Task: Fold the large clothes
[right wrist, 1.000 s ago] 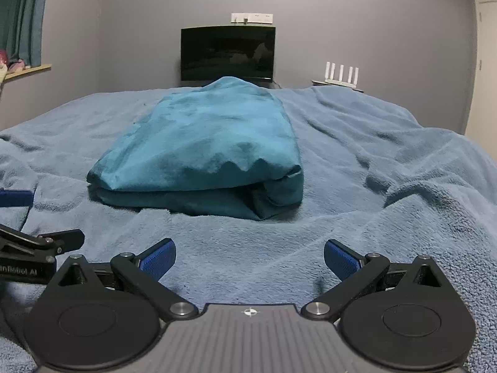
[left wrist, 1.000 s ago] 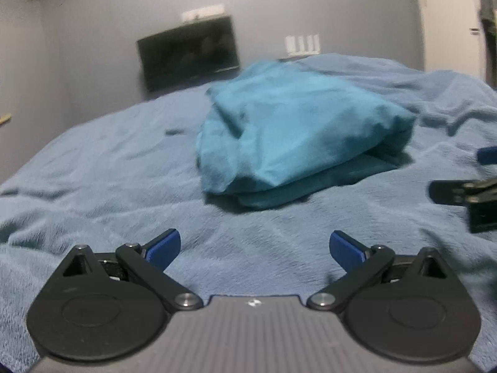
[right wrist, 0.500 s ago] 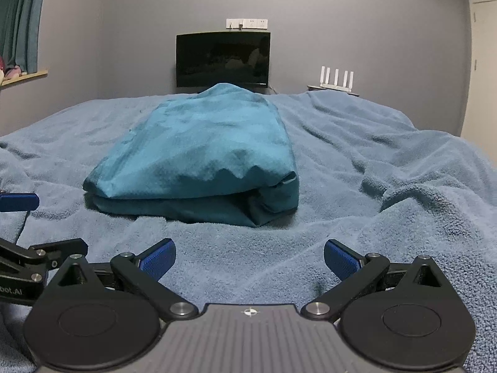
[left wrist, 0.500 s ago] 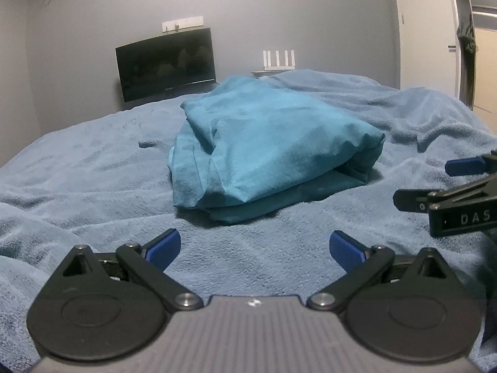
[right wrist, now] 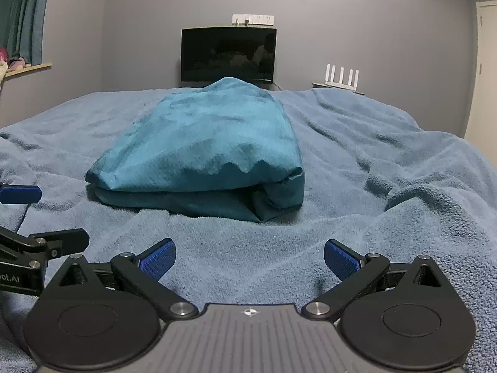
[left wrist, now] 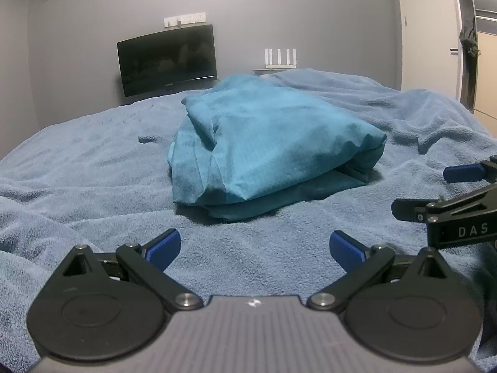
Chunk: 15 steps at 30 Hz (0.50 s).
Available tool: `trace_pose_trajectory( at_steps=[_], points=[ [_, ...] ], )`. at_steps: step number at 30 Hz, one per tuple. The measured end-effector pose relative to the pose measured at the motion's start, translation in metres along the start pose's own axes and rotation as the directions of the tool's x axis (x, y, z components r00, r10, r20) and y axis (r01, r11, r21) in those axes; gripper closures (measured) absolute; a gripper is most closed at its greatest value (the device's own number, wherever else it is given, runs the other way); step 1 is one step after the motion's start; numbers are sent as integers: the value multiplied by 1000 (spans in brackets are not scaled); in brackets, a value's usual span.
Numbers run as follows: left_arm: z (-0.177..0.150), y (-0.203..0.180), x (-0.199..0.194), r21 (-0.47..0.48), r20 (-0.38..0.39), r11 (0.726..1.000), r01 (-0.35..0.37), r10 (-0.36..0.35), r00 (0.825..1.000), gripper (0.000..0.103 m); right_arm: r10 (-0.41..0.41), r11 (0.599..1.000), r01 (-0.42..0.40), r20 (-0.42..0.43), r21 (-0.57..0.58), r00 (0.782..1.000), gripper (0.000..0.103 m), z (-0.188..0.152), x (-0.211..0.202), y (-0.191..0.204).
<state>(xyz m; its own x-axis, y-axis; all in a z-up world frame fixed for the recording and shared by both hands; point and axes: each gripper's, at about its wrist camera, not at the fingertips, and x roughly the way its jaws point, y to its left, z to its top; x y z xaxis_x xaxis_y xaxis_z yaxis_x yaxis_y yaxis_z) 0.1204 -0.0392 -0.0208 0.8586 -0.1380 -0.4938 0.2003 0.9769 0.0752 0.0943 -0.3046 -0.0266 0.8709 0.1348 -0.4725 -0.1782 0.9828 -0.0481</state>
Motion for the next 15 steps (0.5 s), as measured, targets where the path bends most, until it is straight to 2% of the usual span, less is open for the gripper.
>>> trace_pose_trajectory(
  at_steps=[15],
  points=[
    [0,1,2,-11,-11,1000,1,-1,1000,0,1,1000,-1,-11,-7,1000,0,-1,2,3]
  ],
)
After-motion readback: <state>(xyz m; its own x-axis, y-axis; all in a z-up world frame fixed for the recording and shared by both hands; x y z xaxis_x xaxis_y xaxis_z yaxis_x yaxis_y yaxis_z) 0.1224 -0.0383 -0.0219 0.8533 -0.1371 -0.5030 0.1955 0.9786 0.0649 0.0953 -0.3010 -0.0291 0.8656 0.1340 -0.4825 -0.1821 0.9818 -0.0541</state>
